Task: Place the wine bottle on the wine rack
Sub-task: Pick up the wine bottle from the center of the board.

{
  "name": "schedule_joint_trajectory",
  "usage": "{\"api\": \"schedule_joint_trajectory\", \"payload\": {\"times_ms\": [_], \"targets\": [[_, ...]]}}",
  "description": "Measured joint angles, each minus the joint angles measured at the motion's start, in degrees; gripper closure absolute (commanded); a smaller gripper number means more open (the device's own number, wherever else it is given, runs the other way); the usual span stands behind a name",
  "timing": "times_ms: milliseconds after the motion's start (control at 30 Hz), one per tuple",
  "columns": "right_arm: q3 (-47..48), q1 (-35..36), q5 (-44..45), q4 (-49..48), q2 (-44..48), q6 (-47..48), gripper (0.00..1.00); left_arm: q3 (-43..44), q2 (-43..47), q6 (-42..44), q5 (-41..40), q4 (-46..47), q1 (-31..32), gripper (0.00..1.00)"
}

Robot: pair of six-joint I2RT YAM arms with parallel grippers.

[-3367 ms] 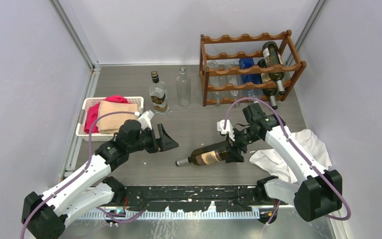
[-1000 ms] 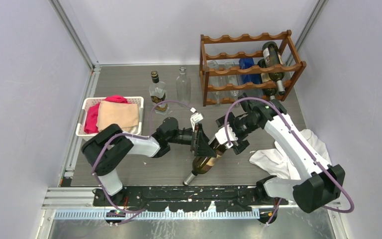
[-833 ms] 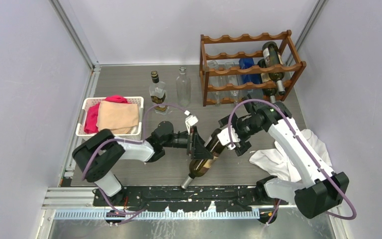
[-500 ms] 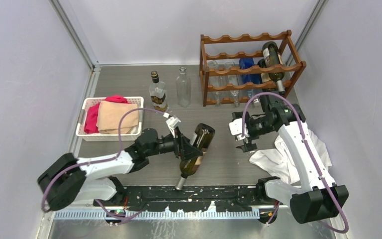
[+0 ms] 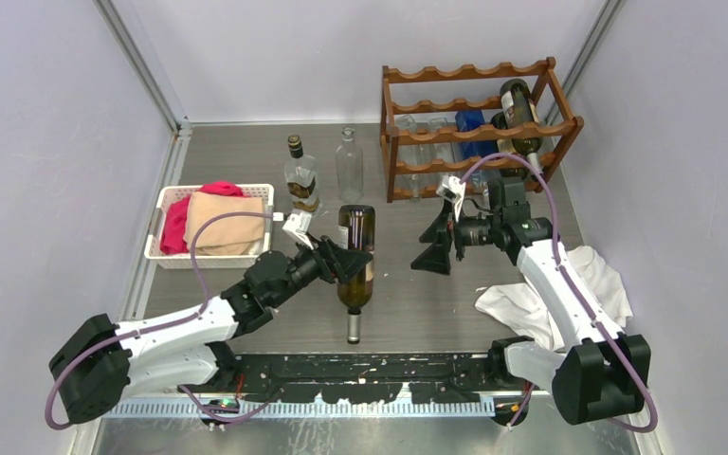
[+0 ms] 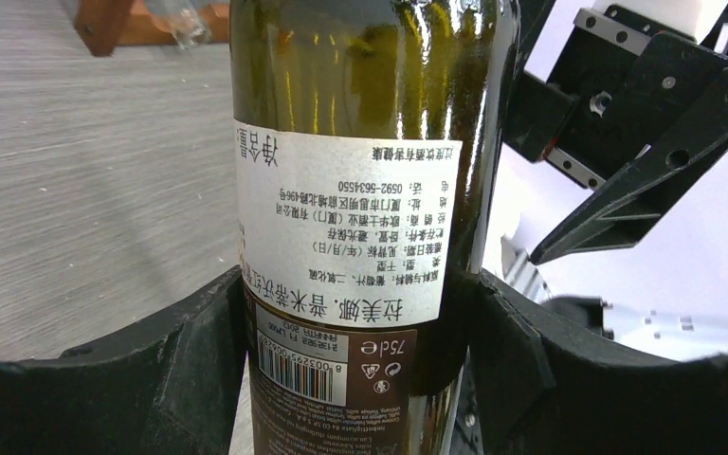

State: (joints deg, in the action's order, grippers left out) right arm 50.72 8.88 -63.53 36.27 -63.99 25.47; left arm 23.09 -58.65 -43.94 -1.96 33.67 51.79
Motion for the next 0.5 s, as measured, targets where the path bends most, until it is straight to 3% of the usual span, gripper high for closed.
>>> {"api": "schedule_joint_trajectory", "payload": {"times_ms": [167, 500], "targets": [[-1.1, 0.2, -1.1, -9.4, -0.5, -12.1, 0.00, 0.4, 0.0, -2.1, -10.1, 0.3, 3.7, 1.00], [-1.2, 3.0, -1.7, -14.1, -0.5, -17.1, 0.00, 7.2, -5.2, -5.7, -28.3, 4.6, 8.2, 1.00]]}}
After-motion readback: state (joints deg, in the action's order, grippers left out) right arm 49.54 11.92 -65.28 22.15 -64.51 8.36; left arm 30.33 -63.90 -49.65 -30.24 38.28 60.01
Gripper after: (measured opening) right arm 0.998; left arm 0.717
